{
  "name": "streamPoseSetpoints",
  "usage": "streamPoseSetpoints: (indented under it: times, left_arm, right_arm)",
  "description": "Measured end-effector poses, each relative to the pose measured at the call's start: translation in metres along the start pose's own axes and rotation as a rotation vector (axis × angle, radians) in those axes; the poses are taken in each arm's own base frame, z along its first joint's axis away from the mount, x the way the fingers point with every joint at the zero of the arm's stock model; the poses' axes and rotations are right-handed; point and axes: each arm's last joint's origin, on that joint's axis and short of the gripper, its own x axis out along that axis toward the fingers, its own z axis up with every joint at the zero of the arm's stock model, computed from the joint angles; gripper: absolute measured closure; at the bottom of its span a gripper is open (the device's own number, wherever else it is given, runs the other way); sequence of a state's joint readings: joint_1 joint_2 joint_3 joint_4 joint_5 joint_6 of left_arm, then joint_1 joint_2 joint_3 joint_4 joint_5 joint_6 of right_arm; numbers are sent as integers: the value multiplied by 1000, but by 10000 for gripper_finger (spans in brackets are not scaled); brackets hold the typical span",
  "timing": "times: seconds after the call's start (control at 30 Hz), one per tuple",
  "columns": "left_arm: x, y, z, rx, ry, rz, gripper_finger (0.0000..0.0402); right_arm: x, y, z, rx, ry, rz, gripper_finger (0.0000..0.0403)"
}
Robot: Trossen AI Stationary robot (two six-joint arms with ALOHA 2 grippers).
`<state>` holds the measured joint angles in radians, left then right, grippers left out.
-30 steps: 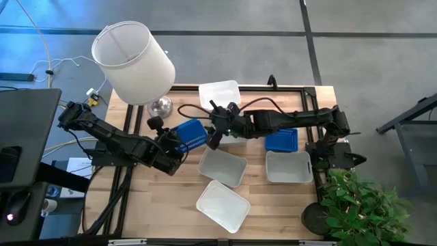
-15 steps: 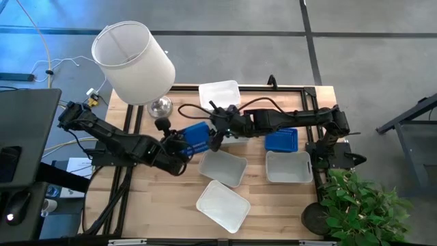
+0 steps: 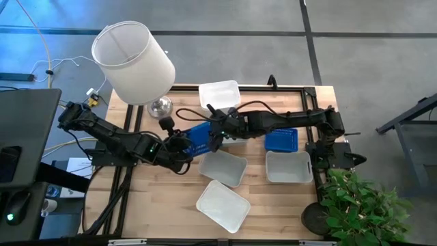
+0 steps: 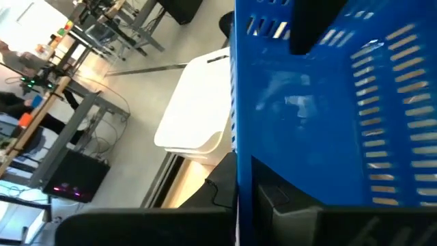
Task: Stack baskets by color
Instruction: Stack the left blue bin into the top blue bin
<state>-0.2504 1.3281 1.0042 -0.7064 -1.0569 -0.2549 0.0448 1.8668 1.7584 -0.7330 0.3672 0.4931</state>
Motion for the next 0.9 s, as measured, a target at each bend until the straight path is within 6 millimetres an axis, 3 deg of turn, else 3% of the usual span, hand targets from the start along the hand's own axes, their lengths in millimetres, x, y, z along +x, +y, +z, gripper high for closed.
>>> streamPoseSetpoints:
  times: [0.23,0.3,0.5,0.9]
  left_arm:
    - [7,4,1,-28,27,-17,401]
    - [9,4,1,-34,34,-24,401]
    - [11,5,2,-45,45,-56,381]
    - [8,4,13,-79,15,-167,268]
  right_arm:
    - [0,-1,1,4,-8,-18,374]
    - [0,-2,0,0,-4,-23,394]
    - [0,-2,-1,-2,6,-34,386]
    - [0,-8,-4,-22,18,-121,402]
